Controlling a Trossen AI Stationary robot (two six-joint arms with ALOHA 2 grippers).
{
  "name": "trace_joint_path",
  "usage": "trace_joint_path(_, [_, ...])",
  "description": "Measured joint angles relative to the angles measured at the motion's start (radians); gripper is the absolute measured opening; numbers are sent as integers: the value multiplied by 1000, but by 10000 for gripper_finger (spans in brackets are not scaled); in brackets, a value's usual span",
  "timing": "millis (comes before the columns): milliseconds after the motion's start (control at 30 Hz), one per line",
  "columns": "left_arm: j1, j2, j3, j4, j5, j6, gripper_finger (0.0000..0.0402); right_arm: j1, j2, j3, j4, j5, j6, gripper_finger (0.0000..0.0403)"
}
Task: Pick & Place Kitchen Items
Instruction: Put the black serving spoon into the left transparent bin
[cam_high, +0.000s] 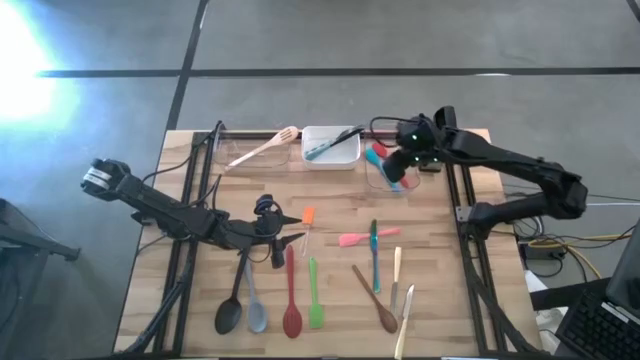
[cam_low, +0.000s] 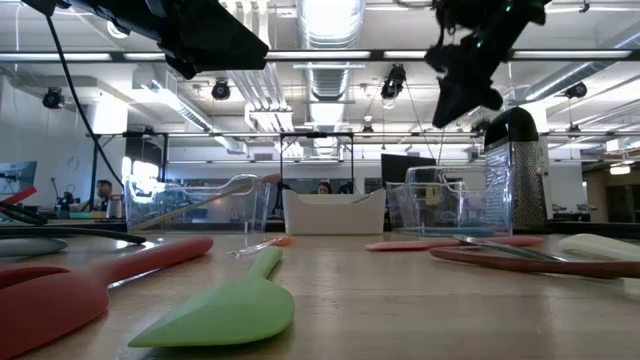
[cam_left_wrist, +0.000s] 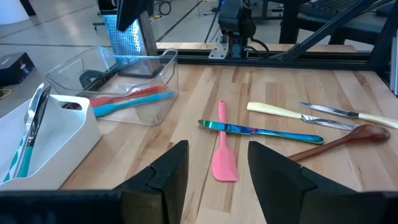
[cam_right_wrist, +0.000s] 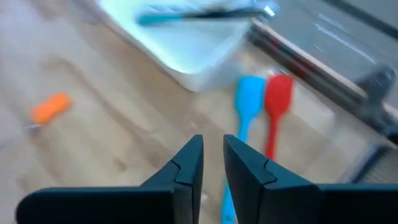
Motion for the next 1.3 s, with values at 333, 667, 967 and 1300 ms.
trace_joint_path(333, [0, 0, 0, -5, 0, -43, 168, 227, -83, -1, 47, -3, 1, 45])
trace_joint_path(667, [0, 0, 1, -2, 0, -54, 168, 435, -76, -2, 122, -2, 30, 43])
trace_joint_path(967, [0, 0, 1, -3, 0, -56, 168, 600, -76, -2, 261, 26, 14, 30])
trace_joint_path(1300, [0, 0, 1, -5, -1, -56, 168, 739, -106, 11, 273, 263, -42, 28])
